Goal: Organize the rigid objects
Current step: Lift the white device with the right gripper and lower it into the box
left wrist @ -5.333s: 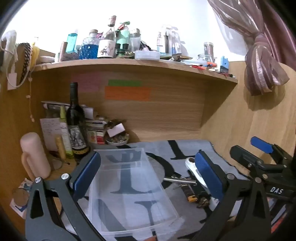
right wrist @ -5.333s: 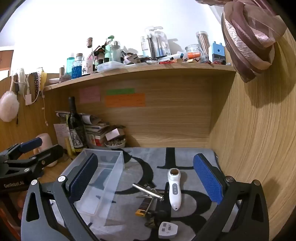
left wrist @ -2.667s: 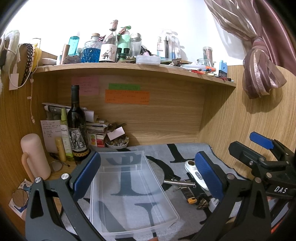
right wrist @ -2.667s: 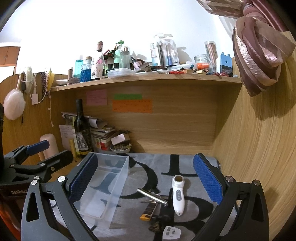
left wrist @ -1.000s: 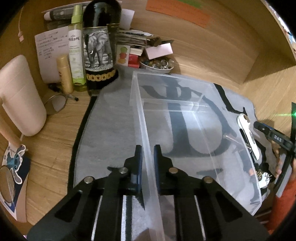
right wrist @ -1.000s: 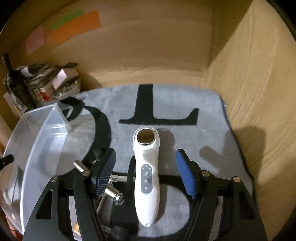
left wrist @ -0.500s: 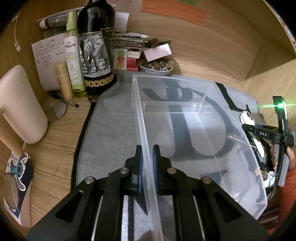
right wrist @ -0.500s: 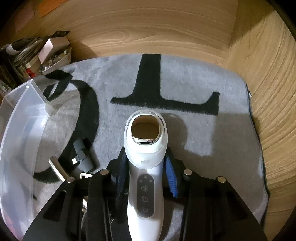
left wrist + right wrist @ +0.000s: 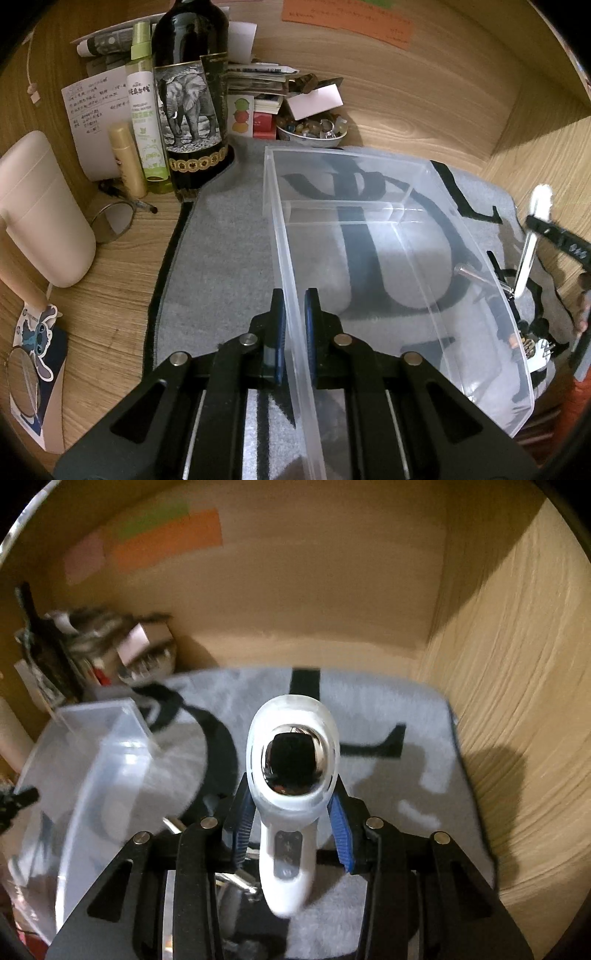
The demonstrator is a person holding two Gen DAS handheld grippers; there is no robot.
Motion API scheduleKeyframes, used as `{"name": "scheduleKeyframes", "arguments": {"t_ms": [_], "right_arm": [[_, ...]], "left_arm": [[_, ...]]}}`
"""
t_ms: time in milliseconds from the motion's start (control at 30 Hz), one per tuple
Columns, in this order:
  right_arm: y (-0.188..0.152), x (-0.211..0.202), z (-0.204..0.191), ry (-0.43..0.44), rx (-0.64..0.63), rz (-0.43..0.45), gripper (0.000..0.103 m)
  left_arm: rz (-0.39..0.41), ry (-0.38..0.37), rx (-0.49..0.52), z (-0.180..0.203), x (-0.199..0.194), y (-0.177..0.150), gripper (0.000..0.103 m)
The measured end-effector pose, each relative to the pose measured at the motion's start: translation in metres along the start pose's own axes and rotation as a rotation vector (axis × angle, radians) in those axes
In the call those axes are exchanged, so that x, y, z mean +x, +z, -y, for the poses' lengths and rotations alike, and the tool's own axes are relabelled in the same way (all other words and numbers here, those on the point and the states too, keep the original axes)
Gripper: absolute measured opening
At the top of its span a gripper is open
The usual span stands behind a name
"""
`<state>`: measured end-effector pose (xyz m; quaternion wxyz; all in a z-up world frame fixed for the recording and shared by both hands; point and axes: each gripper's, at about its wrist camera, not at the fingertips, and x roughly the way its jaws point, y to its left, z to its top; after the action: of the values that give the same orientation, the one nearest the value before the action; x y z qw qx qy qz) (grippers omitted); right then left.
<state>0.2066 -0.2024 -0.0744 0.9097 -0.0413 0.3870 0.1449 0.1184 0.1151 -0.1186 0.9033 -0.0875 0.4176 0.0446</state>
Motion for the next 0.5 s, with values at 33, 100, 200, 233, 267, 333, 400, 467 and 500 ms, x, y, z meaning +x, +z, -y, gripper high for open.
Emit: {"name": "scheduleKeyframes", "arguments": {"t_ms": [33, 100, 200, 233, 267, 333, 400, 467, 500], "right_arm": [[0.003, -0.009, -0.002, 0.014, 0.002, 0.02, 0.035], [0.009, -0.019, -0.008, 0.029, -0.004, 0.056, 0.035], [0.016, -0.035, -0.02, 0.042, -0.025, 0.11, 0.035], [0.019, -0.043, -0.026, 0.055, -0.038, 0.131, 0.035], [0.02, -0.049, -0.029, 0.062, -0.045, 0.144, 0.035], [0.024, -0.058, -0.039, 0.08, -0.067, 0.172, 0.035], [0.026, -0.066, -0.053, 0.104, -0.093, 0.196, 0.035], [0.027, -0.07, -0.064, 0.132, -0.115, 0.206, 0.035], [0.028, -0.072, -0.072, 0.149, -0.127, 0.21, 0.035]], "left_arm": [[0.001, 0.002, 0.002, 0.0, 0.0, 0.0, 0.01], [0.003, 0.004, 0.004, 0.0, 0.0, -0.001, 0.01], [0.002, 0.001, 0.003, 0.0, 0.0, 0.0, 0.01], [0.003, 0.001, 0.005, 0.0, 0.0, -0.001, 0.01], [0.004, 0.0, 0.006, 0.001, -0.001, -0.001, 0.01], [0.007, -0.001, 0.009, 0.001, -0.002, -0.001, 0.01], [0.007, -0.003, 0.01, 0.0, -0.002, -0.001, 0.01], [0.007, -0.004, 0.009, 0.0, -0.002, -0.001, 0.01], [0.008, -0.005, 0.01, -0.001, -0.002, -0.001, 0.01]]}}
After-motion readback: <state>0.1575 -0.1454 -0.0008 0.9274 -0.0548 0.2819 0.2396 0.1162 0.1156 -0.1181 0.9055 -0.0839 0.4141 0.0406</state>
